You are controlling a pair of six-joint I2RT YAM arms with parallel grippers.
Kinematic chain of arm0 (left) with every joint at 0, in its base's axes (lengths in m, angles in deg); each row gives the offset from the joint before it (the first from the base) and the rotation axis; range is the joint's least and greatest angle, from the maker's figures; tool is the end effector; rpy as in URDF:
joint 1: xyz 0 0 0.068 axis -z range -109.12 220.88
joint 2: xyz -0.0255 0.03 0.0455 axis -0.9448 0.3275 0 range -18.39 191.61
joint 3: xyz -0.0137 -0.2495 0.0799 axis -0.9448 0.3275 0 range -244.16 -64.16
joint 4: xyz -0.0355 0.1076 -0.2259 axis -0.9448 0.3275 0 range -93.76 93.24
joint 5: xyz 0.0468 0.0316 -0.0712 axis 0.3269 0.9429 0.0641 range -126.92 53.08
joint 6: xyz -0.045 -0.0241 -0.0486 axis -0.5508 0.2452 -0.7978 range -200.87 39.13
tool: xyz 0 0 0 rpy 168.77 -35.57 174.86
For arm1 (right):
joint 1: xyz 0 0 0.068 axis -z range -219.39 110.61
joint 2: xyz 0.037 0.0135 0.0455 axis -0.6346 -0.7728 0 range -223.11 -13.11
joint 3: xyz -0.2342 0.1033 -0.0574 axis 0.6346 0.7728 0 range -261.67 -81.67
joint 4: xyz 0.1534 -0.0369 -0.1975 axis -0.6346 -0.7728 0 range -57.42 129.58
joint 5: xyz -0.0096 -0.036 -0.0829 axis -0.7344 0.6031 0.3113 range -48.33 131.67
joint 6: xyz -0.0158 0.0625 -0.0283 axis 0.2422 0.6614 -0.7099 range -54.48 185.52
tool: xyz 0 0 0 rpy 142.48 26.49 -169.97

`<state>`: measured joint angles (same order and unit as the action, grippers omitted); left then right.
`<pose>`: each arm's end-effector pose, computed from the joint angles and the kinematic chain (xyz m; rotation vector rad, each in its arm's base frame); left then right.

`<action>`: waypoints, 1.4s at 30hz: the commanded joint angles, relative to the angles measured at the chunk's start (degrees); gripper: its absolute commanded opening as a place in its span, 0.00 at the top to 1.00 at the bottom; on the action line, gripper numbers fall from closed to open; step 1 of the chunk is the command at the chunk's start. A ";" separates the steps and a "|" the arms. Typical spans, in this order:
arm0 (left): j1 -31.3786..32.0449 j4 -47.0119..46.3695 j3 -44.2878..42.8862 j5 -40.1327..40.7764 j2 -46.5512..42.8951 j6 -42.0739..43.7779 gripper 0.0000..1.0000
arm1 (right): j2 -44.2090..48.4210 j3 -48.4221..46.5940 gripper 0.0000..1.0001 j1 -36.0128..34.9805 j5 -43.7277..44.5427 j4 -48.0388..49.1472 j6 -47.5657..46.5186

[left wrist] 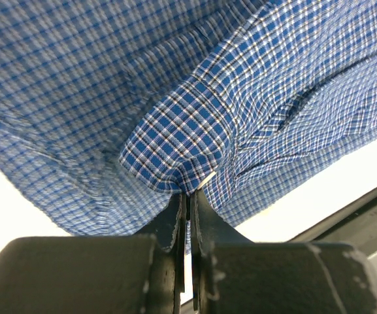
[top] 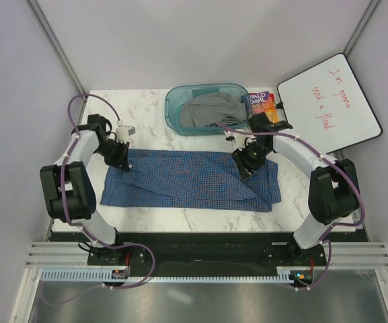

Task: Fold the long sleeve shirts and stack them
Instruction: Fold the shirt

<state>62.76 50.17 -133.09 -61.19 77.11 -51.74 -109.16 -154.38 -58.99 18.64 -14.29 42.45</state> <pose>0.3030 0.0194 0.1890 0.5613 2.7532 -0.4981 0.2892 0.1269 0.2030 -1.0987 2.6342 0.5713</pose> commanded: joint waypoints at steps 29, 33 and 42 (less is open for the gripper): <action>-1.37 -5.06 -0.86 6.34 -1.38 -0.38 0.98 | 0.16 2.13 0.56 -3.25 -0.62 1.57 -1.63; -1.46 -4.98 -0.95 3.36 0.30 -1.61 0.98 | 0.78 2.22 0.56 -6.24 -0.09 1.49 -1.36; 1.34 0.38 -2.52 -8.59 -3.91 -1.17 0.98 | 0.69 0.29 0.41 -5.90 -2.02 0.69 0.65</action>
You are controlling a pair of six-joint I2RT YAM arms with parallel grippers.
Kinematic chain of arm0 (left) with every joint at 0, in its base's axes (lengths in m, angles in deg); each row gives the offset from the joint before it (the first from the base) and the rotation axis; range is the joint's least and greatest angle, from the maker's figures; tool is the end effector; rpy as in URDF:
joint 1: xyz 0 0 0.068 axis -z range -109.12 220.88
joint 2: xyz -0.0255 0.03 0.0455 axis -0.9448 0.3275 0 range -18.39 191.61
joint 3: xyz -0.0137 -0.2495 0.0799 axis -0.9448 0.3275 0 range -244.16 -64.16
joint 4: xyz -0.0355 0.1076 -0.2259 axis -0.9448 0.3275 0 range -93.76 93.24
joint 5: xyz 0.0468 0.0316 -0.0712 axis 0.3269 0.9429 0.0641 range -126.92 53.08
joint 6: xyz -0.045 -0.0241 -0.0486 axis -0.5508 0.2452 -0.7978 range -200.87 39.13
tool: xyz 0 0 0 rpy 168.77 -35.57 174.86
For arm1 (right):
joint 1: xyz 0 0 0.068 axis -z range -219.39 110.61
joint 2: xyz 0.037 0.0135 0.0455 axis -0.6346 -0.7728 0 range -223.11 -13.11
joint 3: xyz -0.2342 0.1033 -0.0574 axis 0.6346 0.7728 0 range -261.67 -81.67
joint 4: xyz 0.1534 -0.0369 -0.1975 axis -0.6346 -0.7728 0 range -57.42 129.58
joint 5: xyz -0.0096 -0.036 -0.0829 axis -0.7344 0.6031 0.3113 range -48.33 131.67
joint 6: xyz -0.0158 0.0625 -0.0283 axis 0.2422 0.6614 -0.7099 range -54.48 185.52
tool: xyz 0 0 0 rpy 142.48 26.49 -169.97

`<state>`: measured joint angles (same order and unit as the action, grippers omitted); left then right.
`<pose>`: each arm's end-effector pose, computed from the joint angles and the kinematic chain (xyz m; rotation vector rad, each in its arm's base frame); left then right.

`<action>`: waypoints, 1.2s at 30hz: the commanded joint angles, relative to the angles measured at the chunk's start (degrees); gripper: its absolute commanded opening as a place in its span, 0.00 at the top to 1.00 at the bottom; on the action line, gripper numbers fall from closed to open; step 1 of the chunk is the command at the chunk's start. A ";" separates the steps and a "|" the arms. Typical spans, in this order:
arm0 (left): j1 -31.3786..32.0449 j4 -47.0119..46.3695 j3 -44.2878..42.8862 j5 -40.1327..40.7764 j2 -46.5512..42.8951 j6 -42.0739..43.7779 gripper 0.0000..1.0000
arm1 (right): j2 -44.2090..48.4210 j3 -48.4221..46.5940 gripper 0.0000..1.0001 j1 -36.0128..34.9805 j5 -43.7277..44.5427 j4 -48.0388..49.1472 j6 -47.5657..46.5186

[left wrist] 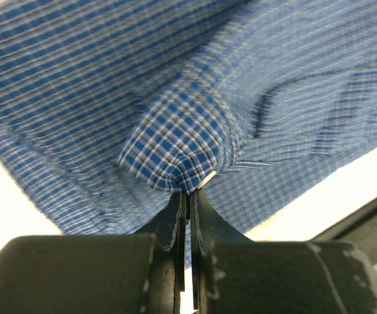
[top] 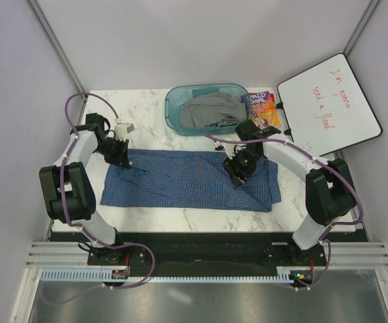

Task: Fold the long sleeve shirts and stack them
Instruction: Fold the shirt

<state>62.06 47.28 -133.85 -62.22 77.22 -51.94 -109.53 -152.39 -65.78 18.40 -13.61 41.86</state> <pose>0.3114 0.0235 0.1936 0.5487 2.6923 -0.4820 0.2687 0.1587 0.1923 -1.2786 2.6019 0.6033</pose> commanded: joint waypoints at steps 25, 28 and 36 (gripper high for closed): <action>41.07 -33.96 -39.82 3.40 6.69 -66.53 0.98 | 22.41 -8.48 0.48 25.25 -17.95 -9.04 -12.89; 41.60 -37.32 -42.79 7.10 10.37 -70.49 0.98 | 26.37 -6.10 0.48 25.25 -18.66 -9.21 -16.67; 38.18 -43.66 -37.91 11.59 13.29 -85.52 0.98 | 25.67 -4.78 0.49 24.81 -17.69 -12.38 -24.15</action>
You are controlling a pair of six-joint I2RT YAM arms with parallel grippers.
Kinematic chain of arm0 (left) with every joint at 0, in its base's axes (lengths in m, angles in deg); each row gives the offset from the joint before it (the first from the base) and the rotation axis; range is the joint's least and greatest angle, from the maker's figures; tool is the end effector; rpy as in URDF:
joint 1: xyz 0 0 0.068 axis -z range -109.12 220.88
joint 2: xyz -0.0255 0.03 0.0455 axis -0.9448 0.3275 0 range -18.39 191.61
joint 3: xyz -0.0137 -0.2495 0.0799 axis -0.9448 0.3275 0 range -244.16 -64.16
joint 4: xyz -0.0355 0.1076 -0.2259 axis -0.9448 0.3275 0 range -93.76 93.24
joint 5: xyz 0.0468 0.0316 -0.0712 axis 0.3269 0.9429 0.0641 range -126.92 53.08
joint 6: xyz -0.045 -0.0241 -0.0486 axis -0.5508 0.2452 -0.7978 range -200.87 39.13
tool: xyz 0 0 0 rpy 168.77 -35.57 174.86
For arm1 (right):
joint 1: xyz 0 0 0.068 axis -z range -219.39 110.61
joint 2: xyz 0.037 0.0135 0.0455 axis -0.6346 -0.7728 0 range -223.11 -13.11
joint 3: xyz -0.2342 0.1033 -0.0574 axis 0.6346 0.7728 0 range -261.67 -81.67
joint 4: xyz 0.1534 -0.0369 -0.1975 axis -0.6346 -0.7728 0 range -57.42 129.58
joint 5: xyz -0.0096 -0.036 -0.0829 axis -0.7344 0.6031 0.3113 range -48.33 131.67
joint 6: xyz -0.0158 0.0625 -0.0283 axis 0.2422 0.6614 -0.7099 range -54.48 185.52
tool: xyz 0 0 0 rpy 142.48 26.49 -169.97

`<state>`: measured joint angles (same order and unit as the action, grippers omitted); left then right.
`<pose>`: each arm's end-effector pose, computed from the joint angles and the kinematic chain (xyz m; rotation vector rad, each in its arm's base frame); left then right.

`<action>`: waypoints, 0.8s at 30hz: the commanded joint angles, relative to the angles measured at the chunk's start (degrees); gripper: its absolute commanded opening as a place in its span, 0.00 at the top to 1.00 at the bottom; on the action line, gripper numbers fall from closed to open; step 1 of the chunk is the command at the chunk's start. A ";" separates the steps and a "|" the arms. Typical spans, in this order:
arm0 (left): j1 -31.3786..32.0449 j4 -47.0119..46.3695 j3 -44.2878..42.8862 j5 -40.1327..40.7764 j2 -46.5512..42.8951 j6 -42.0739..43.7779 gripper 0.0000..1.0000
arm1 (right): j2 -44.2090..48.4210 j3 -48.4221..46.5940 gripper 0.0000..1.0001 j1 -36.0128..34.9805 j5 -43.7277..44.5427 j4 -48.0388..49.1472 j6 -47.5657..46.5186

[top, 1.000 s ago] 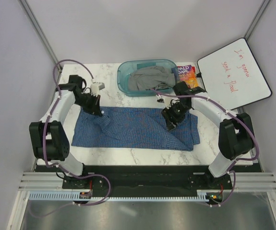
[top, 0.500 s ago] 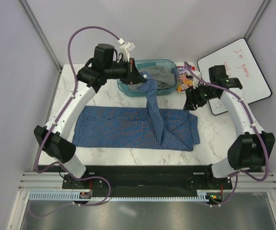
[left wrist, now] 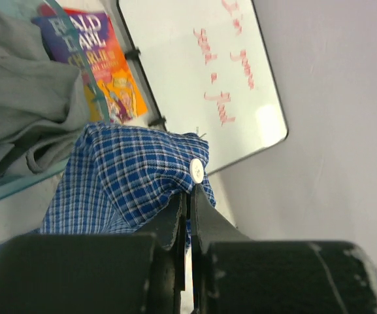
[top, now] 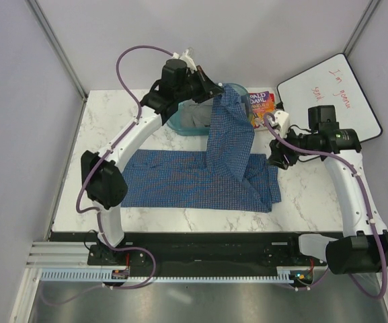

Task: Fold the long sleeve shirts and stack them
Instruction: Fold the shirt

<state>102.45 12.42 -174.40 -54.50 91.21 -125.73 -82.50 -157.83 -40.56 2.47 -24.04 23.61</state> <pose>0.3863 -0.2578 0.3800 0.0018 2.0096 -1.1806 0.2220 0.0410 0.3384 -1.0819 2.0706 0.5348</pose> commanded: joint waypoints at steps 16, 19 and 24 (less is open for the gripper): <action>-10.30 6.41 20.94 -33.98 -15.56 24.30 0.98 | -5.32 3.65 0.58 -5.95 3.35 0.68 -2.65; -12.23 24.96 21.64 -35.15 -16.17 38.82 0.98 | -6.46 3.30 0.58 -5.16 1.50 1.03 -1.69; -19.17 36.18 28.05 -34.01 -16.53 53.36 0.98 | -8.31 3.30 0.57 -5.16 1.40 2.09 -0.37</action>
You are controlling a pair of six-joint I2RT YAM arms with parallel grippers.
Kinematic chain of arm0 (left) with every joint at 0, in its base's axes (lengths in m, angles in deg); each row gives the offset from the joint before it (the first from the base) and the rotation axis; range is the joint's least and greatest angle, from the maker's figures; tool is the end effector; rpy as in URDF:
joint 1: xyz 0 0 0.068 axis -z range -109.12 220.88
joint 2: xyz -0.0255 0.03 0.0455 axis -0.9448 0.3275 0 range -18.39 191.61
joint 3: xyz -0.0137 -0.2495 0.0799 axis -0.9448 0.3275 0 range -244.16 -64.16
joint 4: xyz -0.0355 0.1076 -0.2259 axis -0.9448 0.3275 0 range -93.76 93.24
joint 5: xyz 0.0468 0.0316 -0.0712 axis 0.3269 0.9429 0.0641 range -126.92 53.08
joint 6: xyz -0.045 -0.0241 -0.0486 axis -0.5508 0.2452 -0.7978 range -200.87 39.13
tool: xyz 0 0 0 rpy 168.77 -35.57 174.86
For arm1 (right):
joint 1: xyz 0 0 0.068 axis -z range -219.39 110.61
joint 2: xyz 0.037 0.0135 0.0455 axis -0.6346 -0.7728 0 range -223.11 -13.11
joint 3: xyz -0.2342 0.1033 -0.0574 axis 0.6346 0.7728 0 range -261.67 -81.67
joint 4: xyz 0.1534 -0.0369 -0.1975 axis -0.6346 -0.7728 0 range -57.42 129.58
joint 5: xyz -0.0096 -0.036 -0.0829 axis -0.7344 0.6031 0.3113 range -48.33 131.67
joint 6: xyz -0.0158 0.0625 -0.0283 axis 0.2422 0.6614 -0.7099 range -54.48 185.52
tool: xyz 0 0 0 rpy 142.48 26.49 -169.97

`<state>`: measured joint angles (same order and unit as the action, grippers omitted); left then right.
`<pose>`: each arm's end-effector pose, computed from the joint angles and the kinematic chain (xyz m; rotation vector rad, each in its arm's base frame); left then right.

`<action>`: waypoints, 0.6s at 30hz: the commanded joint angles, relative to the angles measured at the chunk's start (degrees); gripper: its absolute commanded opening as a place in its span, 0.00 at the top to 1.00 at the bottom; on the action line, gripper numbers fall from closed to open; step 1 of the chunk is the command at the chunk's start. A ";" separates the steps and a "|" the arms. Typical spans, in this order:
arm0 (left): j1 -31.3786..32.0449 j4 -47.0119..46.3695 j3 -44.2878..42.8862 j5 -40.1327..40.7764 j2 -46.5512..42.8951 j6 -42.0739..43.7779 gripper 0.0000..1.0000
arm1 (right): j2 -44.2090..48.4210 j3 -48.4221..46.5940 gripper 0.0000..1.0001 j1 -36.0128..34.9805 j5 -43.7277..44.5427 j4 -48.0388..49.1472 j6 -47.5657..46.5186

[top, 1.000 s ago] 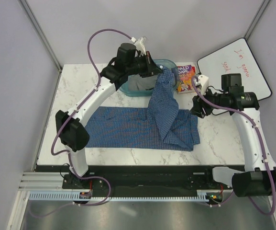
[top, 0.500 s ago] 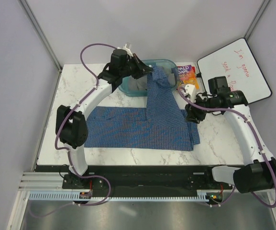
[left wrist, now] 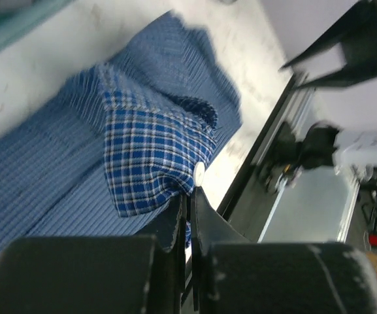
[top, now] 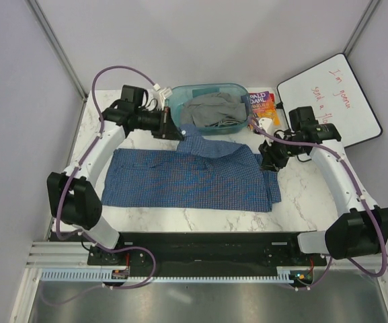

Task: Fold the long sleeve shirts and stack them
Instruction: Fold the shirt

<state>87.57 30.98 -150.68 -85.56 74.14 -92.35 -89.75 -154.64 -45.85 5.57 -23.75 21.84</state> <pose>0.3293 -0.1438 0.3282 0.5612 2.2013 -1.2233 0.2423 0.0616 0.2936 -1.2105 2.1964 0.6103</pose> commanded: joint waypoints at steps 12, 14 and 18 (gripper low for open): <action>-11.94 30.29 4.43 9.09 1.25 43.56 0.96 | -2.55 4.76 0.57 0.13 2.96 3.74 0.53; -13.78 31.52 3.47 9.26 1.77 44.18 0.96 | -3.07 4.94 0.56 0.04 3.31 4.09 0.53; -16.60 32.67 3.20 11.11 2.91 46.63 0.95 | -3.78 5.20 0.56 -0.05 3.93 4.35 0.53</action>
<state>73.58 60.66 -145.42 -77.08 76.67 -52.31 -92.99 -149.75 -45.92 8.98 -20.95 22.67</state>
